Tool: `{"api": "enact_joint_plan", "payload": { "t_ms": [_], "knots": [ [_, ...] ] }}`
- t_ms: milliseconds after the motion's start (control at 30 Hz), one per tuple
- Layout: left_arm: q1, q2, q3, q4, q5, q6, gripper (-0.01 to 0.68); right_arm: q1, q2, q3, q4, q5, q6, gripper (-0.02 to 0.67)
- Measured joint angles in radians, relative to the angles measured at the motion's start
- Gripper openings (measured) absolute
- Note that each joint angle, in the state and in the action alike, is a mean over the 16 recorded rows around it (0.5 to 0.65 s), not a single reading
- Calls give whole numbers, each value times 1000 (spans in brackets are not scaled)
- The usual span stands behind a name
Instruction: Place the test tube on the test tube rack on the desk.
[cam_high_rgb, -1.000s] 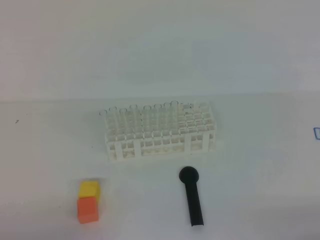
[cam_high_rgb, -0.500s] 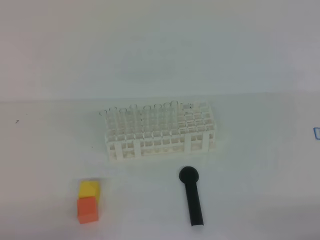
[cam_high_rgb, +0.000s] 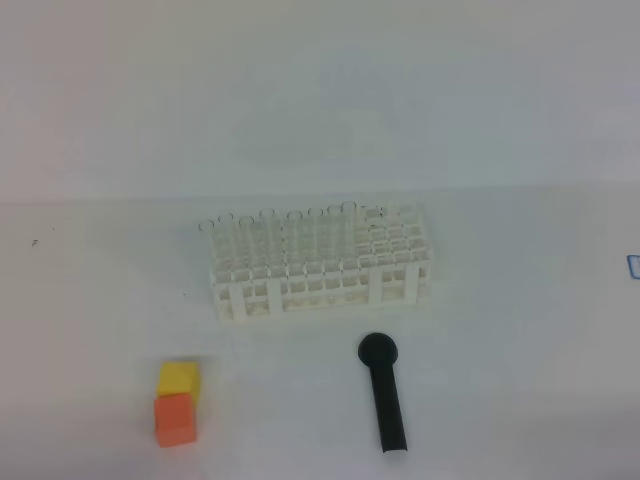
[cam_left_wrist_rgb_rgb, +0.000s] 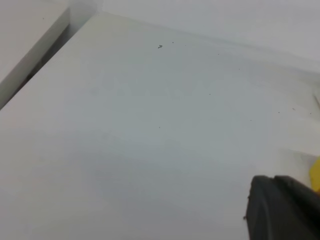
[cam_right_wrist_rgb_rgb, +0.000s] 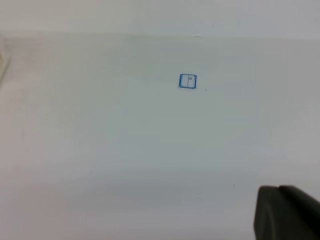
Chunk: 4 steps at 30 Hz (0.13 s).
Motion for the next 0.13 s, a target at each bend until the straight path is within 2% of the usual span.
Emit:
{"api": "enact_joint_plan", "payload": {
  "t_ms": [133],
  "knots": [
    [0, 0, 0, 0, 0, 0, -1, 0, 0, 0, 0, 0, 0, -1]
  ]
}}
